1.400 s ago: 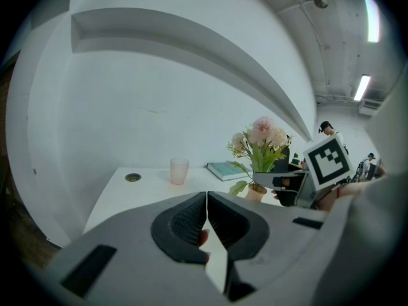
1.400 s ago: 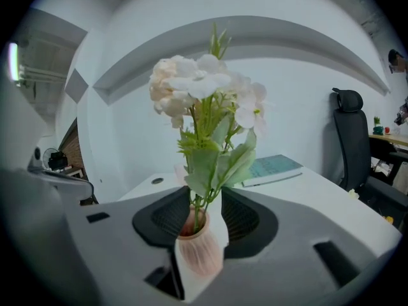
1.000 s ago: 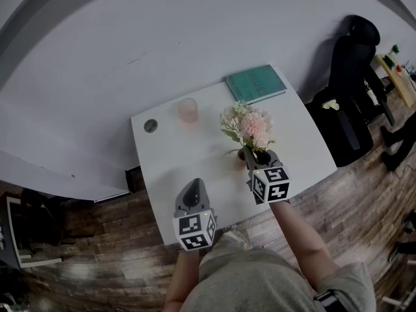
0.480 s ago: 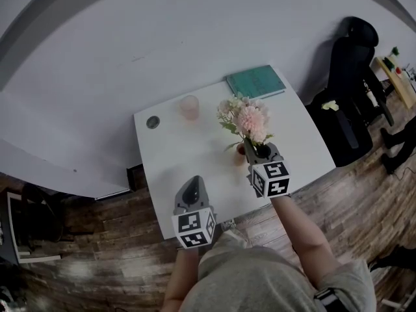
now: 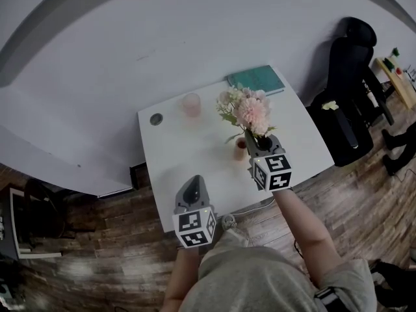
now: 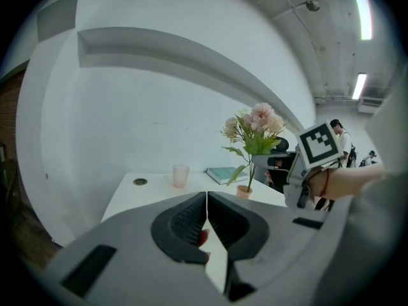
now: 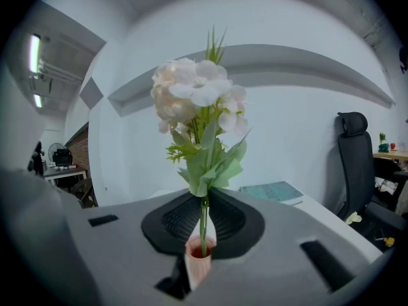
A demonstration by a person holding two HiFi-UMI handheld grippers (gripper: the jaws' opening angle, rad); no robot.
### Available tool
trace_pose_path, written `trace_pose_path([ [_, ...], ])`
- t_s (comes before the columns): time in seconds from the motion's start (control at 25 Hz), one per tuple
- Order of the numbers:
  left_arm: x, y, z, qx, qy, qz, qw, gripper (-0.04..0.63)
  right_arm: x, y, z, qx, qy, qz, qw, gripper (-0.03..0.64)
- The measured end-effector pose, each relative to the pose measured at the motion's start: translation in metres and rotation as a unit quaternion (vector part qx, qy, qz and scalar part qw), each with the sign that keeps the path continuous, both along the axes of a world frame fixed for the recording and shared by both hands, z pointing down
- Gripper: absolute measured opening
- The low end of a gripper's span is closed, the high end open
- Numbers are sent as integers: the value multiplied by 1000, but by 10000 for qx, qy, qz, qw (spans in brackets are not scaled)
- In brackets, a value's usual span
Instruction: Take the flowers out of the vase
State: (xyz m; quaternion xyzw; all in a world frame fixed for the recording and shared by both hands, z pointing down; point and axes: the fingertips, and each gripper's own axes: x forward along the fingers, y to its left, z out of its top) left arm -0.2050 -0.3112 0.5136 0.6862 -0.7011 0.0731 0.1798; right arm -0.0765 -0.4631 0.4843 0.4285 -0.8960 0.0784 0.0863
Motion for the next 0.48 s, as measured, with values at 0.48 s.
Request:
trace_pose_path([
  [0.48, 18, 35, -16, 120, -60, -72, 9999, 8, 6, 9, -55, 472, -262, -67, 9985, 35],
])
